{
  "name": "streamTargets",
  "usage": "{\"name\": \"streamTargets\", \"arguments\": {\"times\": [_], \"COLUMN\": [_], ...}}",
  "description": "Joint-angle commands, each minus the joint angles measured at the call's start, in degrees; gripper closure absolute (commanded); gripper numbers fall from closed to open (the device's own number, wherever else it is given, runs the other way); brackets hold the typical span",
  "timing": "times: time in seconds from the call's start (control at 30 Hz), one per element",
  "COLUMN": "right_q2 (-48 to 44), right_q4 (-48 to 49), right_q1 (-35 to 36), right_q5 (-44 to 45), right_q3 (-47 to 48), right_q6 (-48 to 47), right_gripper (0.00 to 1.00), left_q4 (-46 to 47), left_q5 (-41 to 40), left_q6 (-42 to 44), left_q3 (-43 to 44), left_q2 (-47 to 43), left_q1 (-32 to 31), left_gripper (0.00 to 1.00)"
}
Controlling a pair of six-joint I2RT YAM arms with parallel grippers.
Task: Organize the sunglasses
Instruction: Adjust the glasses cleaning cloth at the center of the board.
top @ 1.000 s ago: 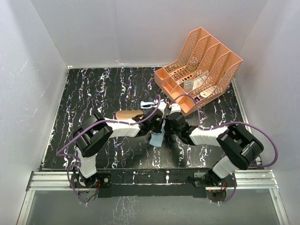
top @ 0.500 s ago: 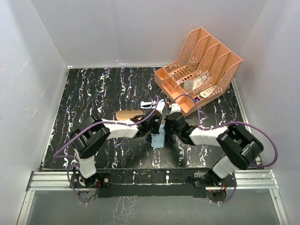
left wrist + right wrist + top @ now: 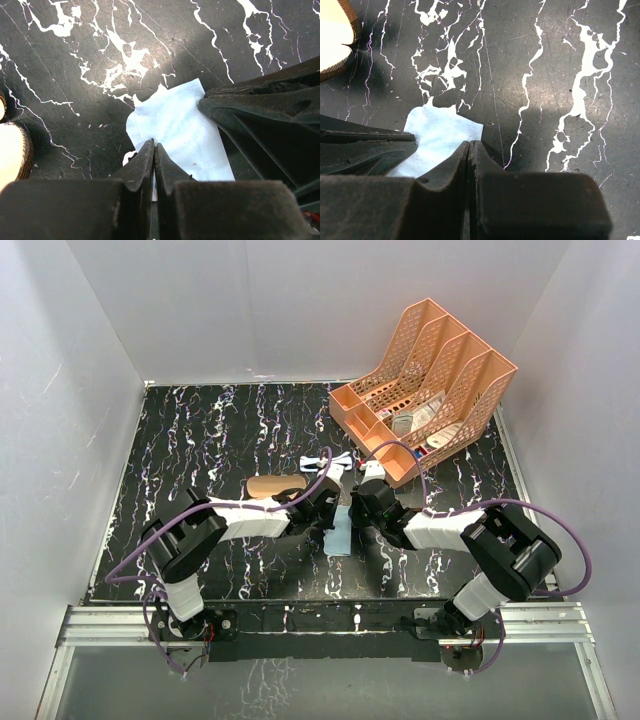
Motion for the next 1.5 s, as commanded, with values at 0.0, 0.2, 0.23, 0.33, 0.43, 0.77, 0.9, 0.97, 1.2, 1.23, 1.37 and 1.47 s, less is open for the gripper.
{"name": "streamTargets", "arguments": {"times": [0.0, 0.2, 0.23, 0.33, 0.43, 0.77, 0.9, 0.97, 1.2, 1.23, 1.37, 1.47], "right_q2": [1.31, 1.16, 1.20, 1.22, 1.18, 1.17, 1.28, 1.20, 1.28, 1.44, 1.24, -0.08], "right_q4": [-0.75, -0.92, -0.91, -1.00, -0.99, -1.08, -1.17, -1.23, -0.92, -0.83, -0.80, -1.01], "right_q1": [-0.26, -0.26, -0.26, -0.26, -0.26, -0.26, -0.27, -0.26, -0.27, -0.26, -0.27, -0.26], "right_q5": [-0.60, -0.59, -0.59, -0.47, -0.49, -0.64, -0.53, -0.63, -0.70, -0.77, -1.25, -1.47], "right_q3": [0.88, 0.89, 0.86, 0.90, 0.87, 0.96, 0.96, 0.89, 0.69, 0.71, 0.66, 0.62], "right_q6": [-0.30, -0.37, -0.38, -0.38, -0.38, -0.47, -0.55, -0.56, -0.47, -0.47, -0.47, -0.47], "right_gripper": [0.97, 0.97, 0.97, 0.97, 0.97, 0.97, 0.97, 0.97, 0.97, 0.97, 0.96, 0.94], "left_q4": [-4.69, -4.79, -5.18, -5.82, -5.26, -0.15, 0.61, 0.87, 1.03, 0.80, 0.33, 0.05], "left_q5": [-1.41, -2.05, -2.04, -2.61, -3.31, -0.99, -0.12, 0.12, 0.13, -0.10, -0.69, -0.79], "left_q6": [-0.43, -0.33, -0.10, 0.81, 1.94, 2.43, 2.01, 1.87, 1.31, 1.31, 1.31, 1.31], "left_q3": [-1.65, -1.83, -1.38, 0.27, 1.94, 4.97, 5.69, 5.71, 4.27, 4.14, 3.26, 2.98], "left_q2": [-2.83, -3.72, -4.02, -5.35, -6.17, -1.30, 1.16, 2.14, 2.02, 1.96, 1.25, 0.39], "left_q1": [-0.44, -0.54, -0.52, -0.55, -0.55, -0.56, -0.51, -0.49, -0.54, -0.55, -0.55, -0.52], "left_gripper": [1.00, 1.00, 1.00, 1.00, 1.00, 1.00, 1.00, 1.00, 1.00, 1.00, 1.00, 1.00]}}
